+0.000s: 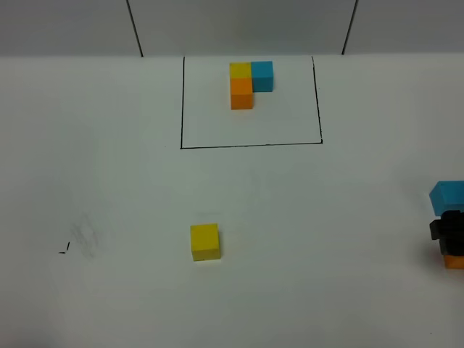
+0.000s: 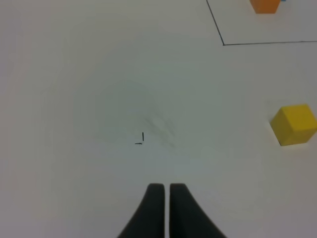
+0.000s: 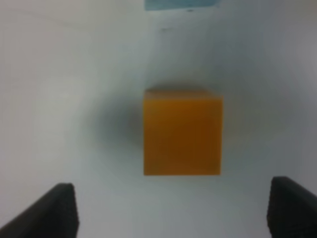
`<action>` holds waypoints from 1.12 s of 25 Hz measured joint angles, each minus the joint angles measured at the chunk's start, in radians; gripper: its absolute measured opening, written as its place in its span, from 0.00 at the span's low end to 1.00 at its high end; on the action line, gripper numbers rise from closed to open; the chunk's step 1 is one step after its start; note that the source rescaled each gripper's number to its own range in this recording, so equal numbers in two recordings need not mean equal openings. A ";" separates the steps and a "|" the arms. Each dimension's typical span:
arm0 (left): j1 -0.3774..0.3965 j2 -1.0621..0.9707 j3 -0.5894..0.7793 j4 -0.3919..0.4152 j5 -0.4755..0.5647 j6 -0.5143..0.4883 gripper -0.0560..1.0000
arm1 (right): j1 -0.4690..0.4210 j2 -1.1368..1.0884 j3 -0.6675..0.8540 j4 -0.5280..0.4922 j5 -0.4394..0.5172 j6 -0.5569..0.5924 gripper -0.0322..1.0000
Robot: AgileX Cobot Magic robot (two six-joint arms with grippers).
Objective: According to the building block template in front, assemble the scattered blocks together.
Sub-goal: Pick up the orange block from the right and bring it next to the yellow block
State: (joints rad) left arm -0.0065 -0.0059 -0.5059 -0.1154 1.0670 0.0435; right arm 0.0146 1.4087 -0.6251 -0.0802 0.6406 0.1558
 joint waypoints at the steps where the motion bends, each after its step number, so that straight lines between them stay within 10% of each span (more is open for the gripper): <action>1: 0.000 0.000 0.000 0.000 0.000 0.000 0.06 | 0.000 0.012 -0.001 0.000 -0.005 0.000 0.89; 28: 0.000 0.000 0.000 0.000 0.000 0.000 0.06 | 0.000 0.286 -0.007 -0.106 -0.208 0.052 0.86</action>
State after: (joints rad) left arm -0.0065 -0.0059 -0.5059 -0.1154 1.0670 0.0435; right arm 0.0146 1.6948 -0.6322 -0.1865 0.4329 0.2080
